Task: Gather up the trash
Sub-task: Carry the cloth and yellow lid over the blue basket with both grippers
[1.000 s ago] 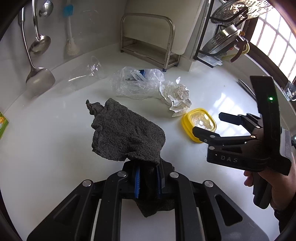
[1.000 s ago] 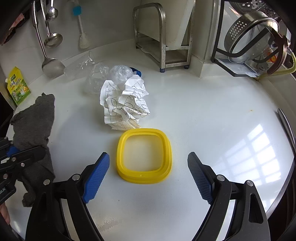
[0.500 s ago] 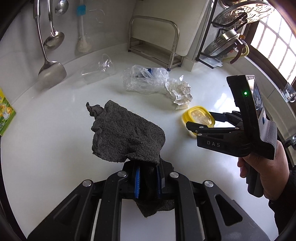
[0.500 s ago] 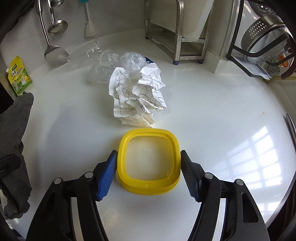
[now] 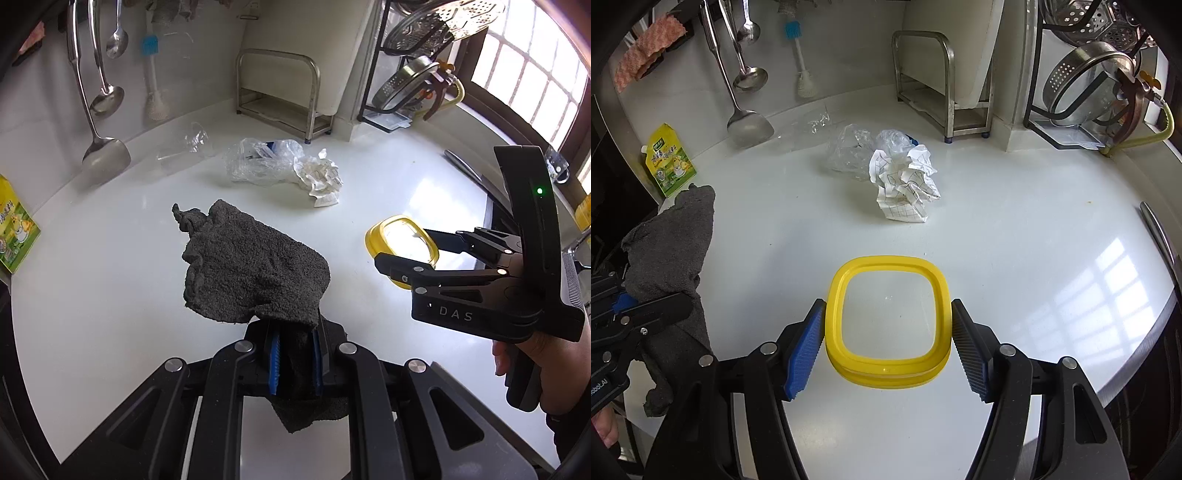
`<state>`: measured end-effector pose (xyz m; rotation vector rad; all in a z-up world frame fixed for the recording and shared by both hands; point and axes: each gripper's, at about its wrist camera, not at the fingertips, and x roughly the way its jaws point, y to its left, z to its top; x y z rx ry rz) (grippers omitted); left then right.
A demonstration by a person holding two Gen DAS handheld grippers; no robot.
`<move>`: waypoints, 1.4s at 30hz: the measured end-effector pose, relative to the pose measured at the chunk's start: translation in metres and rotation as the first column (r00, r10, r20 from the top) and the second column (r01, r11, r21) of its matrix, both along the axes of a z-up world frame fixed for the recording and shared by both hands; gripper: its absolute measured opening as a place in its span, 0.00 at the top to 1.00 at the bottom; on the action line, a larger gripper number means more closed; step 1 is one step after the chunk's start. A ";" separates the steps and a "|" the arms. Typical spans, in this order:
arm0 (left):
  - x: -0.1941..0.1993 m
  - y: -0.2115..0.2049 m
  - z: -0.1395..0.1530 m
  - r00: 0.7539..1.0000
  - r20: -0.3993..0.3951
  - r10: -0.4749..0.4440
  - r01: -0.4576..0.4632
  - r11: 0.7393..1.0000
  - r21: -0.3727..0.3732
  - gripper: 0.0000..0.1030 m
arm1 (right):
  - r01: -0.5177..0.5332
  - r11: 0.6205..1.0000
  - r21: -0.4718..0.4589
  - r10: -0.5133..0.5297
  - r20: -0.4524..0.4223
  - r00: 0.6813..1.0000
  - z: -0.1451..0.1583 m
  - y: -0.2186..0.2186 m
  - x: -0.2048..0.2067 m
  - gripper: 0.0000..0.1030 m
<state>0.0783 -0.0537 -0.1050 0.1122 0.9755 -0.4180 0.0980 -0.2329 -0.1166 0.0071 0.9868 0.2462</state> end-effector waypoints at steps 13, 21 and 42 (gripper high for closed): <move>-0.083 -0.021 0.001 0.987 -0.040 -0.156 0.157 0.987 0.036 0.87 | 0.007 1.000 -0.013 -0.007 0.006 1.000 0.010 -0.020 -0.114 0.37; -0.132 -0.035 -0.004 0.953 -0.089 -0.288 0.291 0.956 0.023 0.87 | 0.040 0.999 0.011 -0.039 -0.043 0.998 -0.001 -0.040 -0.180 0.37; -0.203 -0.041 -0.031 0.822 -0.222 -0.525 0.548 0.835 0.053 0.87 | 0.028 0.999 0.028 -0.022 -0.179 0.984 -0.029 -0.011 -0.282 0.37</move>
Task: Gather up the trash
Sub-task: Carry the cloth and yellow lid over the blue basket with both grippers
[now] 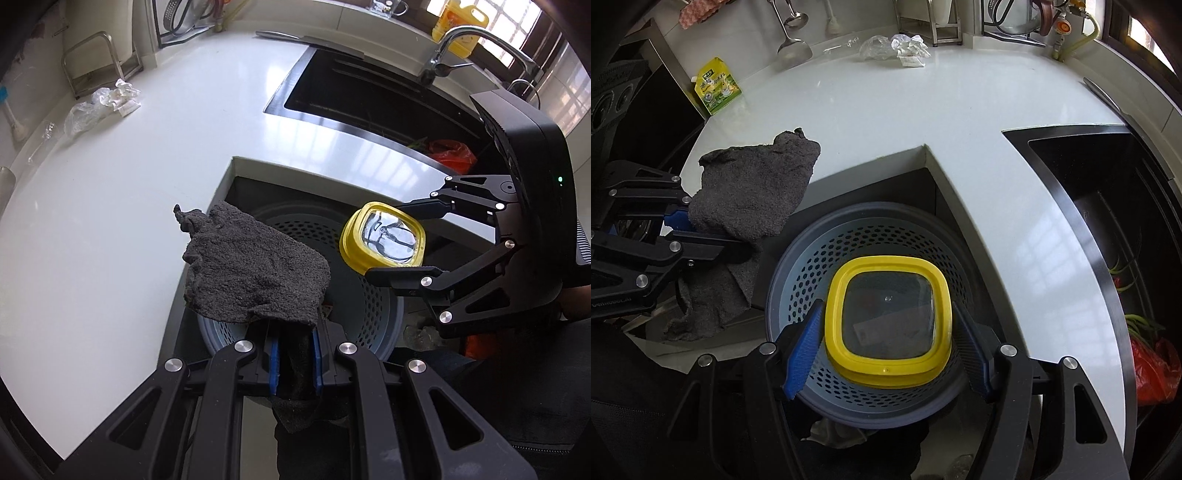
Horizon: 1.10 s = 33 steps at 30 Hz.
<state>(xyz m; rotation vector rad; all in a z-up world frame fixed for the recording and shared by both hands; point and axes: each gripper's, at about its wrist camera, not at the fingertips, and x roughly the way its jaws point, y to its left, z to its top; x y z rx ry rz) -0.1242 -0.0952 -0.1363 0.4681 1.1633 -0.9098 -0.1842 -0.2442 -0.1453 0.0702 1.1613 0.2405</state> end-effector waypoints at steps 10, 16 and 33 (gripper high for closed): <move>-0.011 -0.008 -0.040 0.996 -0.091 -0.007 0.012 0.999 0.052 0.87 | 0.007 1.000 0.010 -0.007 -0.053 0.999 -0.023 0.004 -0.015 0.37; -0.010 -0.013 -0.056 0.992 -0.124 0.004 0.005 0.998 0.070 0.87 | 0.002 1.000 0.008 -0.002 -0.074 0.997 -0.033 0.002 -0.017 0.37; -0.001 -0.016 -0.053 0.994 -0.108 0.004 0.004 0.997 0.075 0.87 | -0.016 1.000 -0.001 0.016 -0.080 0.997 -0.039 0.004 -0.009 0.36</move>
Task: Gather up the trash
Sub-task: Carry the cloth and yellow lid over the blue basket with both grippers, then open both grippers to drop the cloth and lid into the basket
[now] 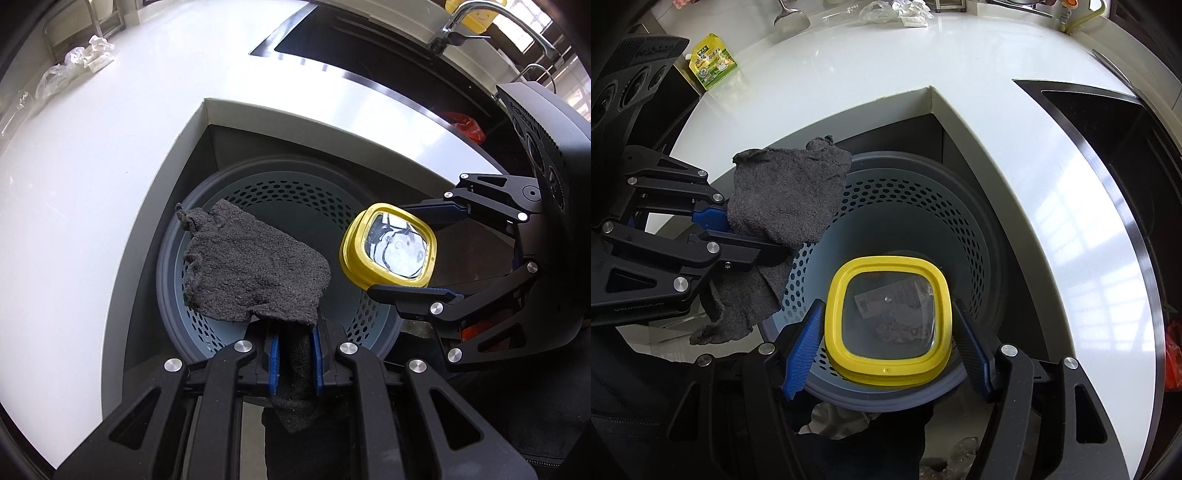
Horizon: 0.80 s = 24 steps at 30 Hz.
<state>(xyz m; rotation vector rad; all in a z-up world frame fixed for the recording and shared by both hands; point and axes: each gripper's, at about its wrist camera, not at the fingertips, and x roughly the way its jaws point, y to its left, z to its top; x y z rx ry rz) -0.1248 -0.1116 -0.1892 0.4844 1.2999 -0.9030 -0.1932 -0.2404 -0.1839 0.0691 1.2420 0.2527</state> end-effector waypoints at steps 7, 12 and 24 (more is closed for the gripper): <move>-0.001 -0.004 -0.001 1.000 -0.005 0.009 -0.009 1.000 0.006 0.86 | 0.000 1.000 0.000 0.000 -0.005 1.000 -0.001 0.001 0.000 0.36; -0.001 -0.004 -0.002 1.000 -0.009 0.012 -0.012 1.000 0.006 0.86 | -0.008 1.000 -0.002 0.008 -0.008 1.000 -0.003 0.003 0.001 0.36; 0.003 -0.001 0.008 0.997 0.030 0.066 -0.066 0.998 -0.018 0.36 | -0.006 1.000 -0.003 0.006 -0.025 1.000 -0.006 0.003 0.009 0.31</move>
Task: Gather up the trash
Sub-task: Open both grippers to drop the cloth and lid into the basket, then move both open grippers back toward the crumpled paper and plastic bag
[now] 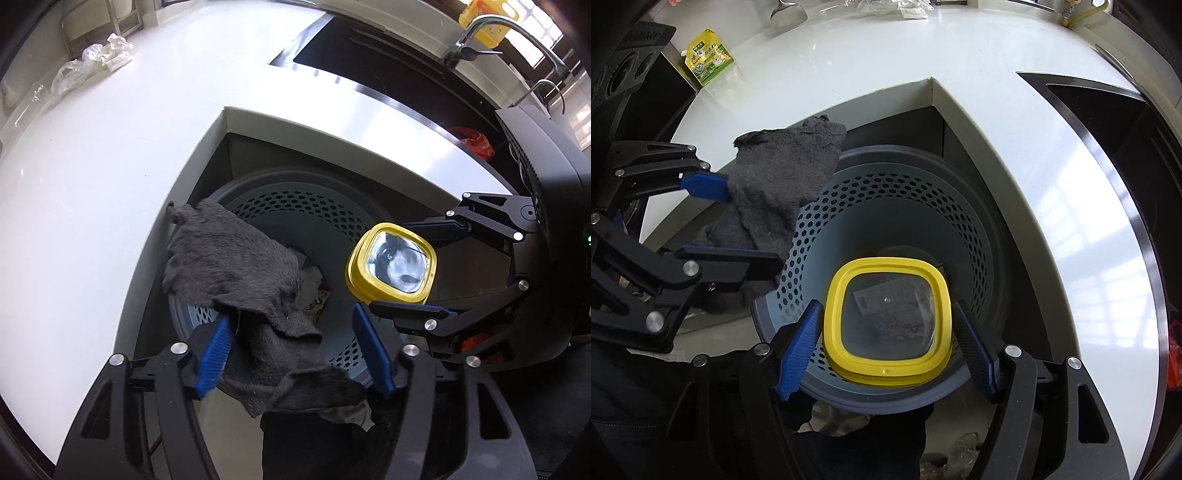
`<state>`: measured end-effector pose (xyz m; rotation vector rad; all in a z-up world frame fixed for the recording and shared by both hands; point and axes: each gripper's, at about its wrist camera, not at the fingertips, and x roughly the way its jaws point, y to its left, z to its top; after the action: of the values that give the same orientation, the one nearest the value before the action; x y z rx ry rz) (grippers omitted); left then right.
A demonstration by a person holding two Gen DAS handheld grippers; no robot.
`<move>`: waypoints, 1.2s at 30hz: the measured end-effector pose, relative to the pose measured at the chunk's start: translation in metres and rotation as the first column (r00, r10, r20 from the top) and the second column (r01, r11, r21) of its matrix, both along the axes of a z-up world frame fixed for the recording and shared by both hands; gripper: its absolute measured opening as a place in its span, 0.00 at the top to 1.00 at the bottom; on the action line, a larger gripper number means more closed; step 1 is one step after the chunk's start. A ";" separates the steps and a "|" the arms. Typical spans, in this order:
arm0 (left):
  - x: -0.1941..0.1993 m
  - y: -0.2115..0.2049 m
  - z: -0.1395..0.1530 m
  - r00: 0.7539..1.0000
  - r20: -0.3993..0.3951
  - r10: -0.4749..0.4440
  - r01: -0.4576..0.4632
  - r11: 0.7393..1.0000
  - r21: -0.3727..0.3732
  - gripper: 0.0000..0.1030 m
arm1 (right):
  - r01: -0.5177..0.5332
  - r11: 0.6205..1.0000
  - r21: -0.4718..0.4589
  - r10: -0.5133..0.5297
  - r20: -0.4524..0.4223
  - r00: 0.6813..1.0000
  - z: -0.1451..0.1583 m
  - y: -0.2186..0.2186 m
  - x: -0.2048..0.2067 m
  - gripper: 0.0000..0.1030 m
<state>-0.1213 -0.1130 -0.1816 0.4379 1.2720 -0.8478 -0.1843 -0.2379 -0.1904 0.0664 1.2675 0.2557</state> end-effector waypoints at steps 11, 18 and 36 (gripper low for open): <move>0.007 0.016 0.013 0.998 0.042 0.041 -0.040 0.999 -0.017 0.29 | -0.018 1.000 0.021 0.017 0.037 0.999 0.006 0.005 0.004 0.09; 0.017 0.027 0.022 0.995 0.034 0.089 -0.088 0.995 -0.041 0.29 | -0.035 0.999 0.037 0.032 0.079 0.996 0.015 0.006 0.014 0.08; 0.099 0.068 0.069 0.933 0.127 0.337 -0.313 0.933 -0.175 0.22 | -0.013 1.000 0.021 0.007 0.298 0.955 0.084 -0.003 0.088 0.08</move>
<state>-0.0223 -0.0450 -0.1126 0.1584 1.0883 -0.6096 -0.0966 -0.2404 -0.1061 0.0388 0.9649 0.2778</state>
